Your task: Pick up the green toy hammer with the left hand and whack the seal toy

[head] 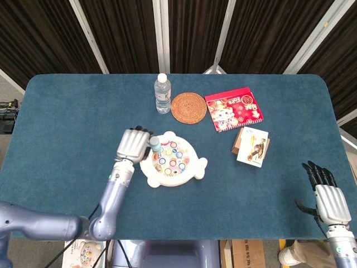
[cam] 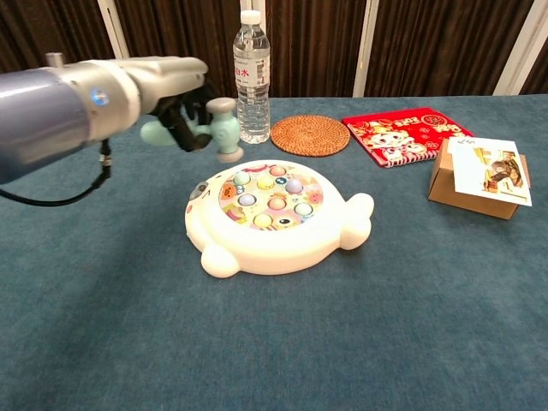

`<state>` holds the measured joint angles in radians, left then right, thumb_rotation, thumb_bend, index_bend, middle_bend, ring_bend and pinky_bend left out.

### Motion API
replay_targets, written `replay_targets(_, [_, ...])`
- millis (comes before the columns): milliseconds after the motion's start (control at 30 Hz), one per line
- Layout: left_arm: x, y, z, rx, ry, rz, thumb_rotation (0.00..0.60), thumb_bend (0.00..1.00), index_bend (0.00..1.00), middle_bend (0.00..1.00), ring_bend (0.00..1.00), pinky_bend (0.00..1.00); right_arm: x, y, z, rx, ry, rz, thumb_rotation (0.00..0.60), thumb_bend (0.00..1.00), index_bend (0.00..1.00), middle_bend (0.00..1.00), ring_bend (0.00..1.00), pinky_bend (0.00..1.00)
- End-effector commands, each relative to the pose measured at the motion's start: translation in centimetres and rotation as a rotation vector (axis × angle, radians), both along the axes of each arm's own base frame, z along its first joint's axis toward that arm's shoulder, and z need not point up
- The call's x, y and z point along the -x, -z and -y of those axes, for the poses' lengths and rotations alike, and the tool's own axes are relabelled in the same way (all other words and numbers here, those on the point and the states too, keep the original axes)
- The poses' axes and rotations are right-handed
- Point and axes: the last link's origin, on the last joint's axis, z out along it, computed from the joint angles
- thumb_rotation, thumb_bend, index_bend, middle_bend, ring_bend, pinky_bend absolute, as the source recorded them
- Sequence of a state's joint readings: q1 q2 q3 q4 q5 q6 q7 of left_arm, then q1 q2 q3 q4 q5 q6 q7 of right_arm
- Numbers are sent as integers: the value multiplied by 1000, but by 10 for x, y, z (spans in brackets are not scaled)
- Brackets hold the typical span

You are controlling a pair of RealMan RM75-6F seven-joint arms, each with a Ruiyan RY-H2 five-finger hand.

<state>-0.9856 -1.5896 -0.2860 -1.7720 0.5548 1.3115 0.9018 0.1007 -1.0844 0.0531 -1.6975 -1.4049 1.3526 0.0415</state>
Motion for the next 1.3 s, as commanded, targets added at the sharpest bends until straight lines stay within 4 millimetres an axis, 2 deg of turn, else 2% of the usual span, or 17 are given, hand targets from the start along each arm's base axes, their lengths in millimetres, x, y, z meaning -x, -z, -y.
replay_targets(33, [46,-17,18,7,-37,4,600,712,578,414,269,418,0,0,0,2,1,-5,600,273,0,0,0,0])
replay_targets(100, [65,-23,24,6,-52,-4,600,711,578,414,269,418,0,0,-1,4,2,-7,600,273,0,0,0,0])
replay_targets(200, [82,-27,29,3,-62,-11,600,712,578,413,269,418,-1,0,-1,6,4,-6,600,273,0,0,0,0])
replay_targets(367, [101,-31,33,4,-79,-23,600,711,577,413,269,418,-2,1,-2,4,2,-3,600,273,0,0,0,0])
replay_targets(500, [117,-27,38,15,-110,-21,600,711,573,413,269,418,-4,2,-3,0,-2,-4,600,273,0,0,0,0])
replay_targets(633, [132,-14,42,25,-121,-31,600,711,570,414,270,418,-3,1,-3,1,2,-2,600,273,0,0,0,0])
replay_targets(767, [142,-5,42,26,-136,-42,600,710,568,414,269,418,-3,1,-3,-1,1,0,600,273,0,0,0,0])
replay_targets(1067, [146,4,43,31,-139,-46,600,699,557,412,269,417,-4,1,-3,-1,-1,2,600,273,0,0,0,0])
replay_targets(1300, [148,10,45,44,-145,-58,600,634,545,404,269,415,-4,1,-4,-2,-2,3,600,273,0,0,0,0])
